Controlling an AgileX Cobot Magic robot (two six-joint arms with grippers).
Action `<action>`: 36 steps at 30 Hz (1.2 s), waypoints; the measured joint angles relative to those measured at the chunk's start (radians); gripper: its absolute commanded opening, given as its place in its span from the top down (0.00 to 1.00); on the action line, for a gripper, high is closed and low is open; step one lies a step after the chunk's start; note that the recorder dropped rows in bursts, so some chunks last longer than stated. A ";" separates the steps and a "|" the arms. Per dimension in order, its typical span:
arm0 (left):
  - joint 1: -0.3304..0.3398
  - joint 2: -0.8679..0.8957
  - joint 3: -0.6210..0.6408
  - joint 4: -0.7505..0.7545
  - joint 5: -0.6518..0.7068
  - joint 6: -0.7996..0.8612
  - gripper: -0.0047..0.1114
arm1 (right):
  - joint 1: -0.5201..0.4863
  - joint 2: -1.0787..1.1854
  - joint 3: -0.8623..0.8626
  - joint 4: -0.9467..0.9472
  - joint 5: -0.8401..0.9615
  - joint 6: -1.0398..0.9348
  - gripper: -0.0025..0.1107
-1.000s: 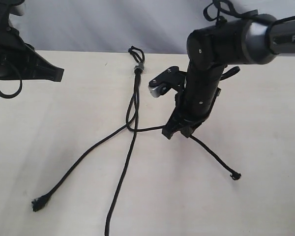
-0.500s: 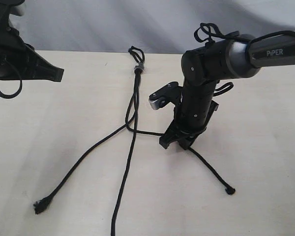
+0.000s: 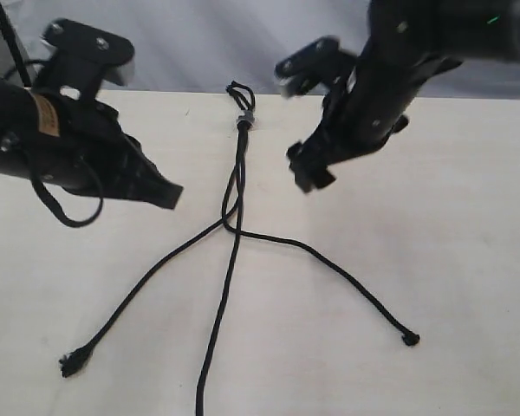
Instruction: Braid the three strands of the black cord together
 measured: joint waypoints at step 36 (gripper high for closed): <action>-0.201 0.420 -0.162 0.298 0.165 -0.072 0.96 | -0.187 -0.498 0.475 0.008 -0.574 0.021 0.16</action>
